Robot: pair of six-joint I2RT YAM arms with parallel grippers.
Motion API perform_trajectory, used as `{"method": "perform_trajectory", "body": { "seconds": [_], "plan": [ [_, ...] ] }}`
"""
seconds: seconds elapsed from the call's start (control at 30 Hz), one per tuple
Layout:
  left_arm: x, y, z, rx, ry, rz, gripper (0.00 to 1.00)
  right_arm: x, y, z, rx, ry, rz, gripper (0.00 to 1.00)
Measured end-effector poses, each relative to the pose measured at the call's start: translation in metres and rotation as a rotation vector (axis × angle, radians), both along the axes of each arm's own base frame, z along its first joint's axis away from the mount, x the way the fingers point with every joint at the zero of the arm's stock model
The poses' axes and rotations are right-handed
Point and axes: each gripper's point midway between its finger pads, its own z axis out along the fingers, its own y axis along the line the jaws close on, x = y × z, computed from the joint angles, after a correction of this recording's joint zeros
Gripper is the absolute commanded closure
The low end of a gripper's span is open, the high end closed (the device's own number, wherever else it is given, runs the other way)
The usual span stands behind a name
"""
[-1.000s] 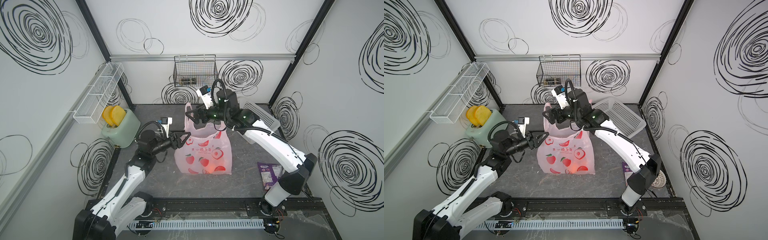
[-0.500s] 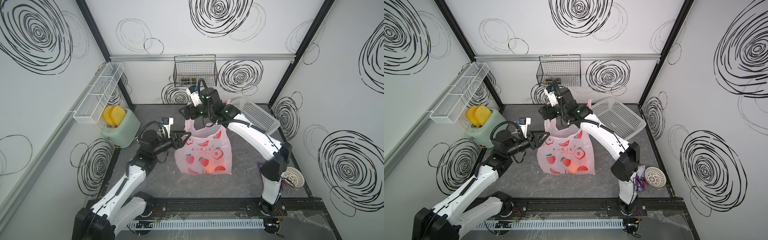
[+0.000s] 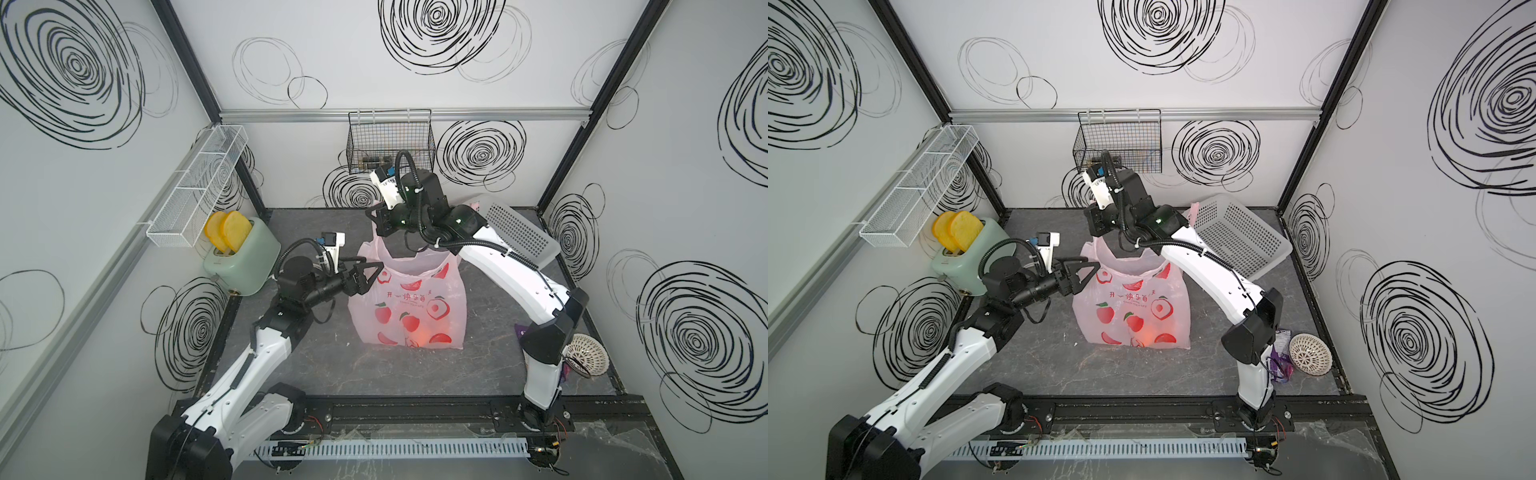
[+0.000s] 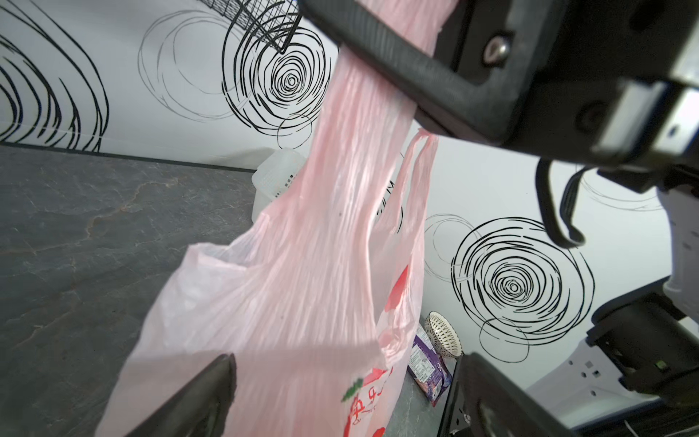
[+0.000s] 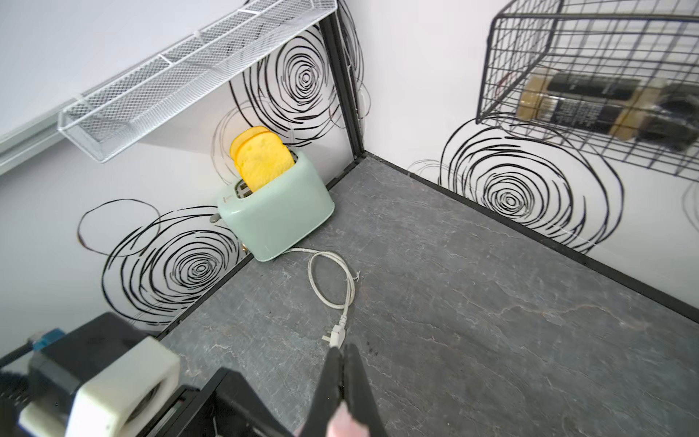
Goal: Place the oranges into plastic bags & tie knots
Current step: Adjust the plastic bag at the center of the board.
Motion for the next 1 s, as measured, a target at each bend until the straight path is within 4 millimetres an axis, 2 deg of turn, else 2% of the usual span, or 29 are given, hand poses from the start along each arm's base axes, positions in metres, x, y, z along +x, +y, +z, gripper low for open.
{"method": "perform_trajectory", "body": {
  "seconds": [0.17,0.37,0.5,0.8,0.9,1.0],
  "plan": [
    [0.006,0.008,0.016,0.023,-0.052,-0.036,0.04,-0.021,0.011,0.004,0.028,0.017,0.139,1.00],
    [0.007,0.017,0.006,0.067,-0.085,-0.100,0.03,-0.042,0.014,0.006,0.062,0.052,0.265,1.00],
    [0.001,0.011,0.002,0.076,-0.103,-0.172,0.04,-0.050,0.011,0.013,0.093,0.065,0.330,1.00],
    [-0.014,-0.003,0.016,0.090,-0.243,-0.281,0.04,-0.060,0.010,0.015,0.138,0.091,0.427,1.00],
    [-0.013,-0.011,0.011,0.096,-0.255,-0.313,0.04,-0.063,0.011,0.017,0.147,0.091,0.446,1.00],
    [-0.004,-0.012,-0.003,0.099,-0.214,-0.317,0.04,-0.065,0.011,0.017,0.152,0.093,0.457,1.00]
  ]
}}
